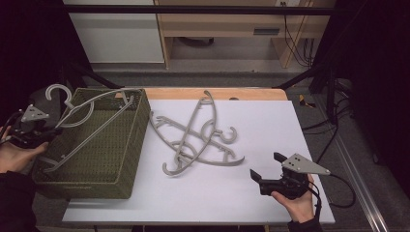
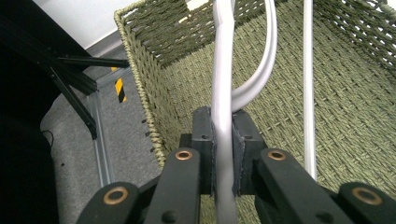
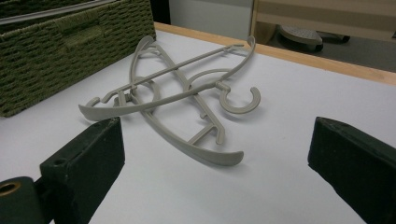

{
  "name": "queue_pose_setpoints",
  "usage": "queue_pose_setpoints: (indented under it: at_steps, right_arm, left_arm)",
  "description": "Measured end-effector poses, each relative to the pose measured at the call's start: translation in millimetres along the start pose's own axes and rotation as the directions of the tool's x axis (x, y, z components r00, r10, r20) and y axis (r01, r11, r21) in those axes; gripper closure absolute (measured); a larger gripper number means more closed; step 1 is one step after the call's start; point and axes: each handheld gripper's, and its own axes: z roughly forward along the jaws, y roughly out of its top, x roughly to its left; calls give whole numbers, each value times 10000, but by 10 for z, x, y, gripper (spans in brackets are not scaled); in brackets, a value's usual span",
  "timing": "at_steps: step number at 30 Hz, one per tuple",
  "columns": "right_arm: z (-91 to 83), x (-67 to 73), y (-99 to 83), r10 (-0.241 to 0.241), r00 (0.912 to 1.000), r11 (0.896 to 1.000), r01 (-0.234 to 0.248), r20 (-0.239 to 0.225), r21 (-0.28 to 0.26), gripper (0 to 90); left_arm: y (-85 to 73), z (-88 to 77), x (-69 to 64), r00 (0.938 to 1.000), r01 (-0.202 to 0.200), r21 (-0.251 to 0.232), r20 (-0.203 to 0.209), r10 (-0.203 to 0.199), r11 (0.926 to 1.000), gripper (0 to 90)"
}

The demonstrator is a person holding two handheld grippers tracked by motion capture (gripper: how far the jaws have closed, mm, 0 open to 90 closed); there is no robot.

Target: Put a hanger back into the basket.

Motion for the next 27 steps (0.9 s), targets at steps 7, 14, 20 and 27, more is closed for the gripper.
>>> queue_pose_setpoints:
  at_steps: [7,14,20,27]
  right_arm:
    - [-12,-6,2,-35,10000,10000,35,-24,-12,41]
    - [-3,9,1,-29,10000,10000,29,-52,14,42]
    - [7,4,-6,-84,9999,10000,84,-78,27,42]
    - [23,19,-4,-88,9999,9999,88,-69,75,43]
  left_arm:
    - [-28,-6,27,9997,190,-51,-138,-190,9998,823]
    - [-7,133,-73,9987,-121,570,-490,149,9983,822]
    - [-76,309,-155,9995,-22,724,-308,45,9974,822]
    - [-177,520,-247,9999,147,1160,36,-152,9931,820]
